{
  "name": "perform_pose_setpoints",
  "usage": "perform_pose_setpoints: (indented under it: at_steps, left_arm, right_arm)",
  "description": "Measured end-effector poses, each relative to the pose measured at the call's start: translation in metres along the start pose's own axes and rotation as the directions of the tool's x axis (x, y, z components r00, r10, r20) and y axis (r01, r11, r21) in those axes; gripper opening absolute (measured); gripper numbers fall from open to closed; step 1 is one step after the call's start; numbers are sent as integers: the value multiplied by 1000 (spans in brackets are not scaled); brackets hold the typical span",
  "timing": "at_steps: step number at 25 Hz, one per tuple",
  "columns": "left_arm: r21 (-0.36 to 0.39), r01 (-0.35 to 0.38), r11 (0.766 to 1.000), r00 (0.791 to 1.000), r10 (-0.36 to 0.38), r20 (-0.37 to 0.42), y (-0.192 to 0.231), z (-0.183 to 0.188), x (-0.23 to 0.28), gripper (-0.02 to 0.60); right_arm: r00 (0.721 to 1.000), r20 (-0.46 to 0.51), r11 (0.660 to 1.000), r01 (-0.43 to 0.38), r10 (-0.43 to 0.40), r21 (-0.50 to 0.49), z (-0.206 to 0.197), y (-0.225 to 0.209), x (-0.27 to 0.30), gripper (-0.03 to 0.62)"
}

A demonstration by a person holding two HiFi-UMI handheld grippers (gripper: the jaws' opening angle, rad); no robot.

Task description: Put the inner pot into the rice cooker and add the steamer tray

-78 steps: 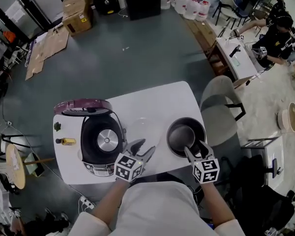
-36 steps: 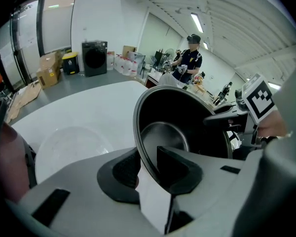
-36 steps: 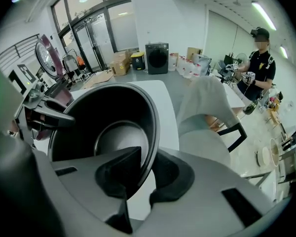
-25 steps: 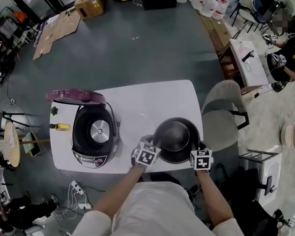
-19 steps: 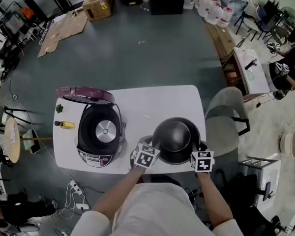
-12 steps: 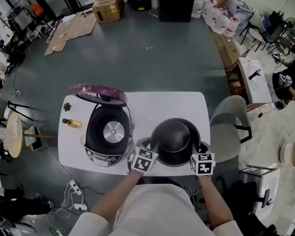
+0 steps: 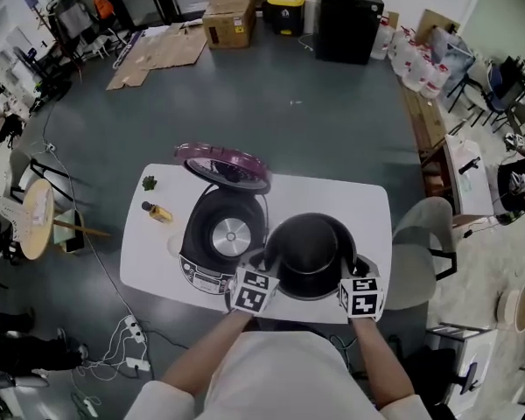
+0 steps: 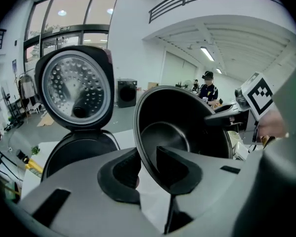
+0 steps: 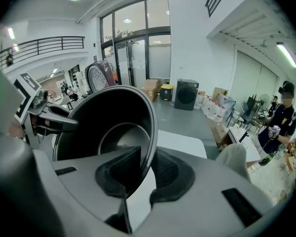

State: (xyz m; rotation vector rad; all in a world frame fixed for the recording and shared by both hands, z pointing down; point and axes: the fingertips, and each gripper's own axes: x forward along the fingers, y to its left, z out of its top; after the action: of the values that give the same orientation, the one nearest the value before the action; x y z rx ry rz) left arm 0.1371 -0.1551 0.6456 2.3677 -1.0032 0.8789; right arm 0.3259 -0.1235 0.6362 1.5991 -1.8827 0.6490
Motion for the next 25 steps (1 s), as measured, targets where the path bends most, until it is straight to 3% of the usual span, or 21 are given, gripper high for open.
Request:
perform_pose_setpoints:
  at_steps: [11,25]
  left_arm:
    - [-71,-102,992,989,109,99,65,2,-75,112]
    - [-109,-225,968,966,237,106,147,-23,-122,117]
  right_arm:
    - [996,60,993,-61,67,-100,58,79,4,80]
    - [986,72,970,-133,150,-203,100,168,43,77]
